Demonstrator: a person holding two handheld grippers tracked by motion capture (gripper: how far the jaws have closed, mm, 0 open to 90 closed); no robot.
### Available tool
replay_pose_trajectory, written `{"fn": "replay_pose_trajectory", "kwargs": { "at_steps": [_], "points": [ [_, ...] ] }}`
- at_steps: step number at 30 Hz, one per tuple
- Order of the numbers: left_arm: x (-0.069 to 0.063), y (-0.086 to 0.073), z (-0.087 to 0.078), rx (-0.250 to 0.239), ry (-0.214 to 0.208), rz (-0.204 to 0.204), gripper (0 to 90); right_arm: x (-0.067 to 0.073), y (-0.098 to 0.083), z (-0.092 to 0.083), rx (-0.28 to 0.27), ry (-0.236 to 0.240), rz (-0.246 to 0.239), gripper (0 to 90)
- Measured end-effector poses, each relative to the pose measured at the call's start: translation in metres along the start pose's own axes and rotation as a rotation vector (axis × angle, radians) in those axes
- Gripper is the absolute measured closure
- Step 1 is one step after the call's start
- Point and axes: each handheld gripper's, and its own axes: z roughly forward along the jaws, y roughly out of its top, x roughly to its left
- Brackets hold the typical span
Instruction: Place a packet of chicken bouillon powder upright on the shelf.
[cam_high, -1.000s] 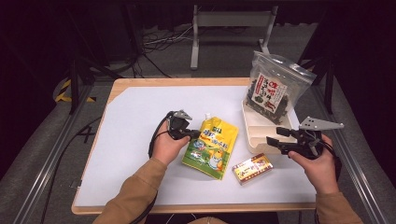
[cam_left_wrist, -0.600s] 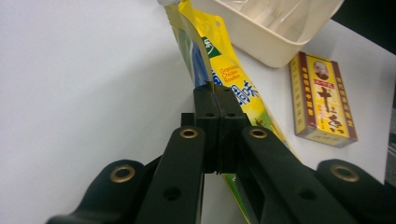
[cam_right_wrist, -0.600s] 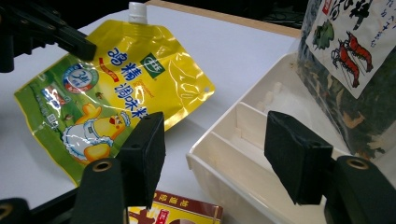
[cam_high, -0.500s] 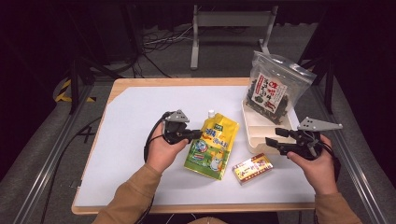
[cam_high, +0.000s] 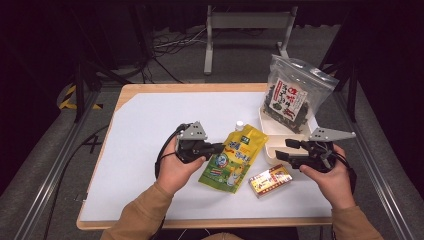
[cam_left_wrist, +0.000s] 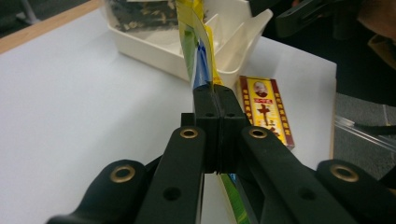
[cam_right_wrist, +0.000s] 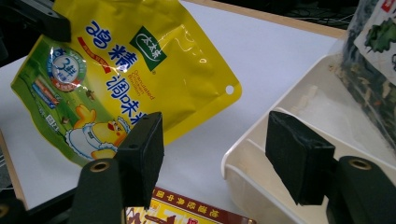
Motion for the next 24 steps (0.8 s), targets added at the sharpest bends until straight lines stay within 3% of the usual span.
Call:
{"fn": "replay_pose_trajectory", "kwargs": {
  "at_steps": [5, 12, 19, 24],
  "points": [
    [-0.012, 0.005, -0.005, -0.018, -0.023, 0.034, 90.0, 0.002, -0.001, 0.008, 0.002, 0.032, 0.0, 35.6],
    [-0.026, 0.011, -0.015, -0.062, -0.021, 0.086, 90.0, 0.009, -0.001, 0.019, -0.009, 0.108, -0.008, 32.4],
    [-0.032, 0.013, -0.024, -0.136, -0.038, 0.087, 90.0, 0.013, 0.001, 0.026, -0.036, 0.163, -0.015, 31.4],
    [-0.036, 0.013, -0.025, -0.171, -0.045, 0.091, 90.0, 0.02, 0.005, 0.03, -0.075, 0.273, 0.001, 33.5]
  ]
}}
